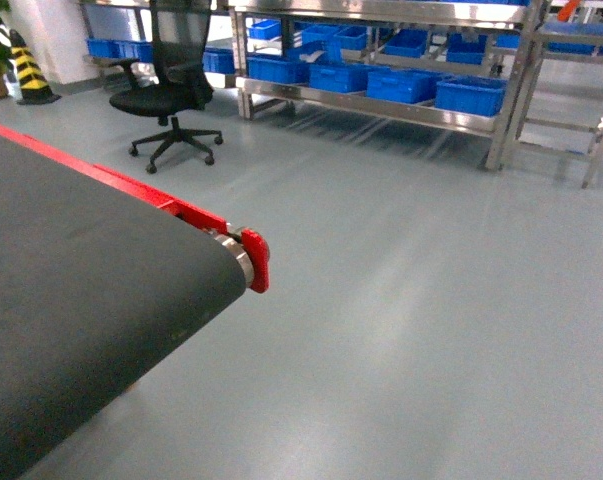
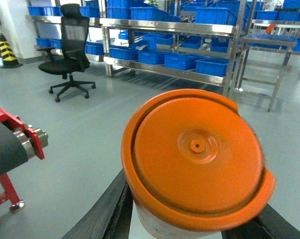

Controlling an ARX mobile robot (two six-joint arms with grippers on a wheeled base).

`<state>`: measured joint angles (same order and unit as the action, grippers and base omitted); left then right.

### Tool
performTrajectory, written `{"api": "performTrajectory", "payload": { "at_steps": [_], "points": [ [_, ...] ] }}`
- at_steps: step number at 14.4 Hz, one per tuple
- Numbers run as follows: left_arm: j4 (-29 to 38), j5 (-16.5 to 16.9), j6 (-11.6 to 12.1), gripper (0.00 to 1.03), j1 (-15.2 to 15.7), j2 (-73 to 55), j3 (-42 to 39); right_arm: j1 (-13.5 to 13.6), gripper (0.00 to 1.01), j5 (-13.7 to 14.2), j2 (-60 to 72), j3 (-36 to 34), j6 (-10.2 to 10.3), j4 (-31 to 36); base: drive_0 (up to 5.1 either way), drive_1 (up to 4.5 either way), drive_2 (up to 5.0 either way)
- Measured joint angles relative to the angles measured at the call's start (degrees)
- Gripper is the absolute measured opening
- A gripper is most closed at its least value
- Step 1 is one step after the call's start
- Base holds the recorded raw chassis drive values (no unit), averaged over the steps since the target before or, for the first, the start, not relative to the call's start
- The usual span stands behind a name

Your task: Sort blue parts and orange caps into right shelf containers

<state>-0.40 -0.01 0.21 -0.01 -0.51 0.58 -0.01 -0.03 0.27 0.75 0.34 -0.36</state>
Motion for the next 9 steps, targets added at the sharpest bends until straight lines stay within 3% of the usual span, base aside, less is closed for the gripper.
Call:
{"api": "performTrajectory", "payload": {
  "at_steps": [9],
  "points": [
    [0.0, 0.0, 0.0, 0.43, 0.0, 0.0, 0.0, 0.0, 0.43, 0.0, 0.0, 0.0, 0.0, 0.0, -1.6, -1.61, -1.6]
  ]
}}
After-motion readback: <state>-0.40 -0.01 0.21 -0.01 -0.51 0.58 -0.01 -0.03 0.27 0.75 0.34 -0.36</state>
